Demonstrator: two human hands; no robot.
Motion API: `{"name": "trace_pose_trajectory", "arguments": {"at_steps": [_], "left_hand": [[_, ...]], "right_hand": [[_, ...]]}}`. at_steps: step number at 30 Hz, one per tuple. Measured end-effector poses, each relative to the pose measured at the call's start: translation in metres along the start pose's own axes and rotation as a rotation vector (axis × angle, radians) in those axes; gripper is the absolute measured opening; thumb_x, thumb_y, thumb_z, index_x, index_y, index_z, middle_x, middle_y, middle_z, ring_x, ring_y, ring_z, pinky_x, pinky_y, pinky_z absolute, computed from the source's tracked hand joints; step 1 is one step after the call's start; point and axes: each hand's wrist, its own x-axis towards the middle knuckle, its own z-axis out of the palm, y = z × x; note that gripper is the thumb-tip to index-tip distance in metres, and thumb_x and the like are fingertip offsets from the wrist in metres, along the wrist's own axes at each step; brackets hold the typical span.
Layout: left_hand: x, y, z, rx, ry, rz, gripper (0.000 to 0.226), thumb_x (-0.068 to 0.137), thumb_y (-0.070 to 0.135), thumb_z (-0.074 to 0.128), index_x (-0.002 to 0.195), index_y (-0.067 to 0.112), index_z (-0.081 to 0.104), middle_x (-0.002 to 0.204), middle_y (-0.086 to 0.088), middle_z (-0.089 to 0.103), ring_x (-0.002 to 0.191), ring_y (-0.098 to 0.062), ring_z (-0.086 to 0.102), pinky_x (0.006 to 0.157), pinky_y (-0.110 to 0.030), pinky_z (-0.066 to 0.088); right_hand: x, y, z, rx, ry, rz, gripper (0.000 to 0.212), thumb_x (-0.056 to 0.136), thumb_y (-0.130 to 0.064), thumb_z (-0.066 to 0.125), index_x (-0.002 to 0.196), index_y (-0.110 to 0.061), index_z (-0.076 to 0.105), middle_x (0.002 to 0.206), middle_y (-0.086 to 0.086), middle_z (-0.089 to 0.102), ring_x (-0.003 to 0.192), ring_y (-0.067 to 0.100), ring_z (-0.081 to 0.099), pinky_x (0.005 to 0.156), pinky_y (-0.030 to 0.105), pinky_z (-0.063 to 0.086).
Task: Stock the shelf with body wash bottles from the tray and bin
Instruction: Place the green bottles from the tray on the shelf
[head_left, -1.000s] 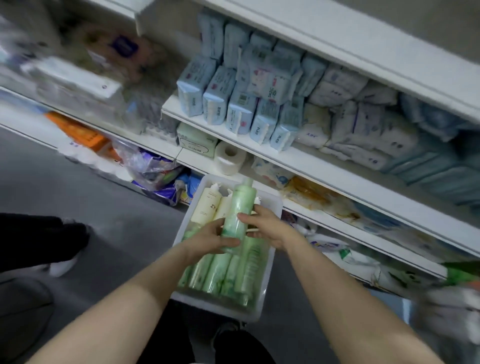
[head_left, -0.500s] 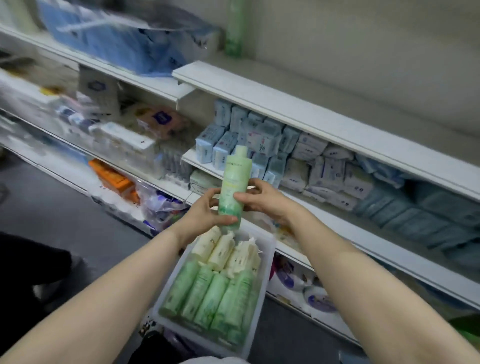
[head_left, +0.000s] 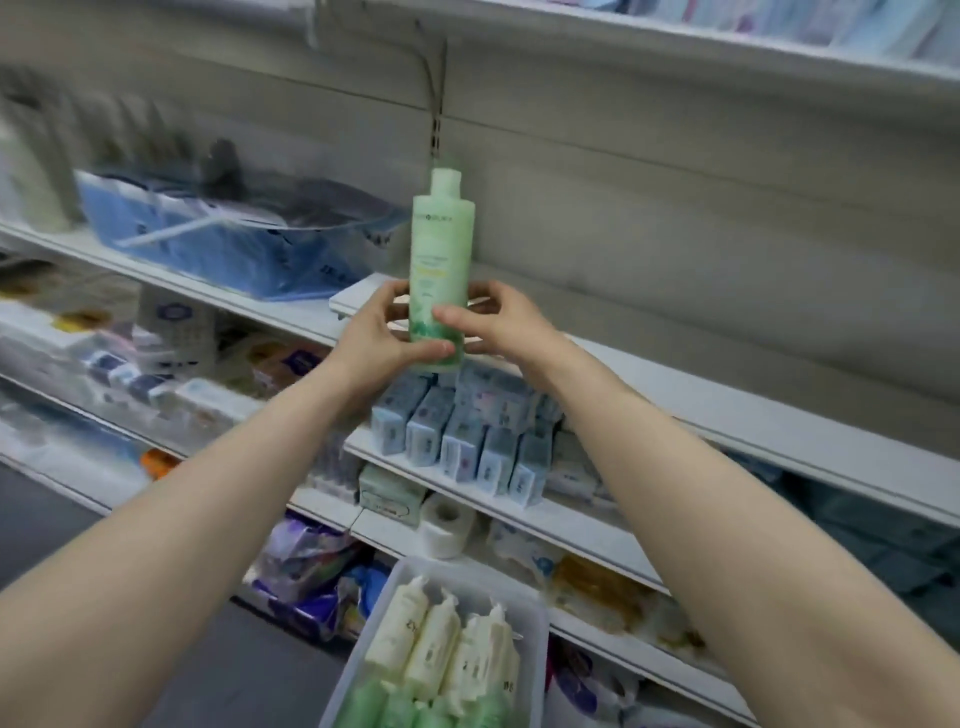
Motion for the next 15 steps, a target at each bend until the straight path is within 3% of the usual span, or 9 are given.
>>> {"name": "trace_pose_trajectory", "arguments": {"at_steps": [7,11,15], "left_hand": [[0.091,-0.019,-0.030,0.089,-0.039,0.023,0.074,0.064,0.018,0.088,0.128,0.024,0.051,0.116,0.006,0.066,0.102,-0.012,0.066,0.094,-0.041,0.053],[0.133,-0.038,-0.036,0.187,-0.076,0.015,0.079,0.064,0.021,0.089,0.132,0.025,0.049,0.119,0.007,0.064,0.104,-0.012,0.064,0.093,-0.039,0.053],[0.170,-0.056,-0.033,0.239,-0.088,0.010,0.086,0.067,0.020,0.087,0.140,0.016,0.042,0.122,0.001,0.063,0.109,-0.017,0.062,0.090,-0.033,0.052]], "right_hand": [[0.076,-0.012,0.011,-0.052,0.093,0.022,0.059,0.083,-0.024,0.080,0.132,-0.012,0.049,0.121,0.007,0.064,0.108,0.022,0.065,0.093,0.045,0.057],[0.114,-0.001,0.016,-0.085,0.167,0.055,0.057,0.082,-0.022,0.081,0.129,-0.011,0.051,0.125,0.007,0.064,0.111,0.023,0.064,0.096,0.047,0.055],[0.149,0.012,0.016,-0.164,0.239,0.071,0.053,0.081,-0.028,0.082,0.123,-0.014,0.053,0.122,0.010,0.068,0.108,0.026,0.066,0.096,0.048,0.054]]}}
